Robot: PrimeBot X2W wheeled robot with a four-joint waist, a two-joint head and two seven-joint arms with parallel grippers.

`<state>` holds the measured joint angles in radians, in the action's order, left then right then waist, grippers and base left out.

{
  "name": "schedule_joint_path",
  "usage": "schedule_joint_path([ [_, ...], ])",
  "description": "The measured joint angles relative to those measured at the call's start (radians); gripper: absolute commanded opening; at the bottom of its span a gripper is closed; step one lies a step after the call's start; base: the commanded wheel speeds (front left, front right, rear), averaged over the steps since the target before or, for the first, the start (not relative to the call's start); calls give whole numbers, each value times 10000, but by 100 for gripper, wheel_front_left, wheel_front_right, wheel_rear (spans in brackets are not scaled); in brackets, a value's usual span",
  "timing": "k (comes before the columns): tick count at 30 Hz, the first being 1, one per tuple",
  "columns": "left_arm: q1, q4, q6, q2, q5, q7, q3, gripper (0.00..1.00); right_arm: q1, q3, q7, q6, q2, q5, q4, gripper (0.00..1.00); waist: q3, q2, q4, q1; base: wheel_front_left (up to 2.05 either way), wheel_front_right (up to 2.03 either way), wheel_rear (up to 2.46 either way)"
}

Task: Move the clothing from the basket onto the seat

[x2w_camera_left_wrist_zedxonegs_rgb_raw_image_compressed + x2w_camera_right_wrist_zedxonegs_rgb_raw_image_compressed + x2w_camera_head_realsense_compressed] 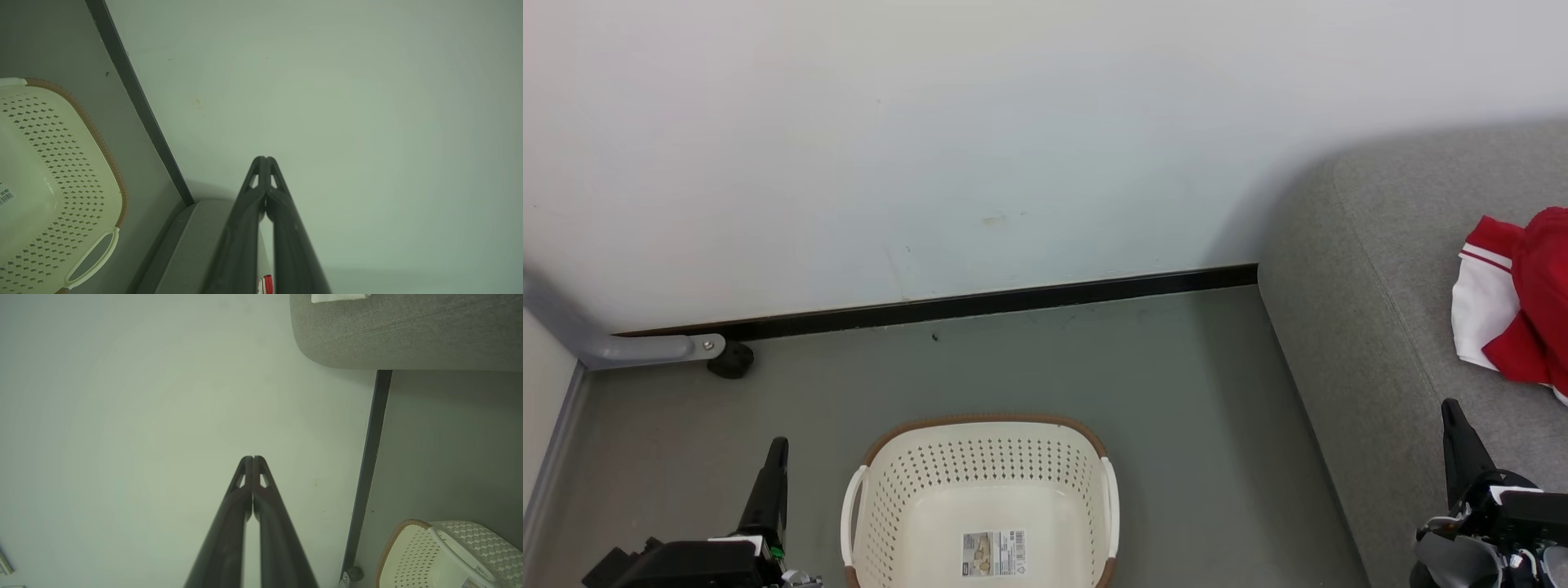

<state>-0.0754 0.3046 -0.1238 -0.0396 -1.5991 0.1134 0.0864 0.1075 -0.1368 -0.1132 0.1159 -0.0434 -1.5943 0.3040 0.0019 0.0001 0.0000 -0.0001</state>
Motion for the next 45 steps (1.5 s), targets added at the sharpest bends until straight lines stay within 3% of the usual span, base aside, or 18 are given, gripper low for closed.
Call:
schedule_joint_path([
  [45, 0, -21, 0, 0, -2, 0, -2, 0, -3, 2, 0, 0, 2, -2, -6, 0, 1, 0, -1, 1, 0, 0, 0],
])
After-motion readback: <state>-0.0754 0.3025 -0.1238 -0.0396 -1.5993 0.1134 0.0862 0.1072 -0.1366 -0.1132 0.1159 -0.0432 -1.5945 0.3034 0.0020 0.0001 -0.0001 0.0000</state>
